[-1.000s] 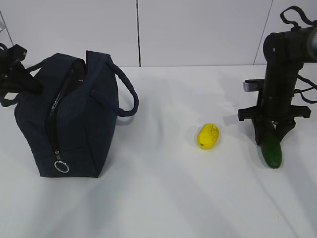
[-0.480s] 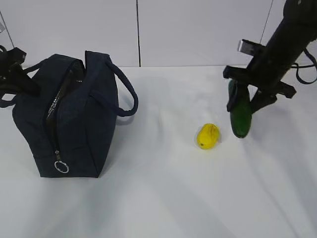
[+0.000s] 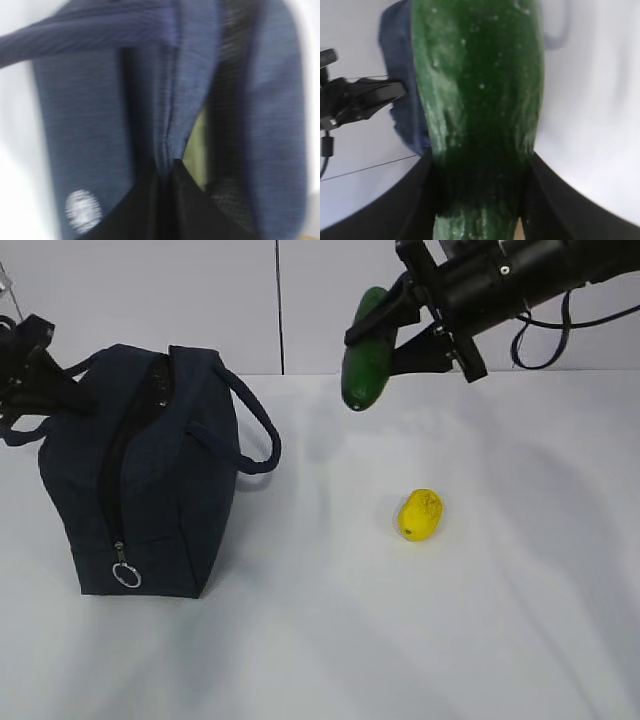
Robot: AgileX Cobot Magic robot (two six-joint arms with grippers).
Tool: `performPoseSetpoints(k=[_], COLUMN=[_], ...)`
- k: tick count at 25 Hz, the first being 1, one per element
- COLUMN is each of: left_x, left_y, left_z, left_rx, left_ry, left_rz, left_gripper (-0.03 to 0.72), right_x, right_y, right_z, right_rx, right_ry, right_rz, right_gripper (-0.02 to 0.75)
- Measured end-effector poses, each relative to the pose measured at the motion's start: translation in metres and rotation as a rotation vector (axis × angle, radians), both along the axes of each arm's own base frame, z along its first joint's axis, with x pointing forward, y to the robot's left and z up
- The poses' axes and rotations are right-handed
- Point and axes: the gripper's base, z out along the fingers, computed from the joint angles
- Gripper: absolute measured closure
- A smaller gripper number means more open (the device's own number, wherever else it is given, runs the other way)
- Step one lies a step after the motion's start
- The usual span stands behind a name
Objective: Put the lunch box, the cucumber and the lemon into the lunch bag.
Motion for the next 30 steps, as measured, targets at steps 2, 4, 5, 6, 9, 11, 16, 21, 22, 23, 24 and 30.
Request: performPoseSetpoints(k=[2, 4, 5, 6, 9, 11, 16, 21, 22, 23, 24, 30], left_x=[0.0, -0.001, -0.001, -0.002, -0.003, -0.004, -0.004, -0.003, -0.002, -0.002, -0.002, -0.002], left_y=[-0.004, -0.007, -0.008, -0.009, -0.011, -0.012, -0.016, -0.018, -0.018, -0.018, -0.018, -0.018], left_z=[0.004, 0.007, 0.008, 0.009, 0.01, 0.011, 0.018, 0.022, 0.022, 0.022, 0.023, 0.023], left_rx=[-0.064, -0.105, -0.12, -0.132, -0.158, -0.171, -0.253, -0.295, -0.298, -0.301, -0.304, -0.307], left_ry=[-0.01, -0.016, -0.015, -0.014, -0.014, -0.015, -0.038, -0.056, -0.059, -0.06, -0.062, -0.07], left_rz=[-0.013, -0.024, -0.031, -0.039, -0.062, -0.069, -0.084, -0.081, -0.082, -0.083, -0.082, -0.084], left_gripper=[0.697, 0.697, 0.697, 0.697, 0.697, 0.697, 0.697, 0.697, 0.697, 0.697, 0.697, 0.697], right_x=[-0.004, -0.009, -0.012, -0.014, -0.018, -0.019, -0.018, -0.013, -0.012, -0.011, -0.01, -0.009], right_y=[0.015, 0.032, 0.041, 0.05, 0.073, 0.083, 0.097, 0.102, 0.104, 0.107, 0.11, 0.136], right_z=[0.002, 0.002, 0.003, 0.004, 0.006, 0.006, 0.009, 0.009, 0.005, 0.0, -0.004, -0.047], right_rx=[0.018, 0.024, 0.035, 0.037, 0.045, 0.046, 0.075, 0.096, 0.098, 0.102, 0.112, 0.149], right_ry=[-0.011, -0.026, -0.034, -0.045, -0.098, -0.124, -0.159, -0.177, -0.168, -0.157, -0.14, -0.019], right_rz=[0.038, 0.085, 0.104, 0.119, 0.126, 0.114, 0.068, 0.011, 0.014, 0.017, 0.016, 0.058], right_gripper=[0.399, 0.399, 0.399, 0.399, 0.399, 0.399, 0.399, 0.399, 0.399, 0.399, 0.399, 0.399])
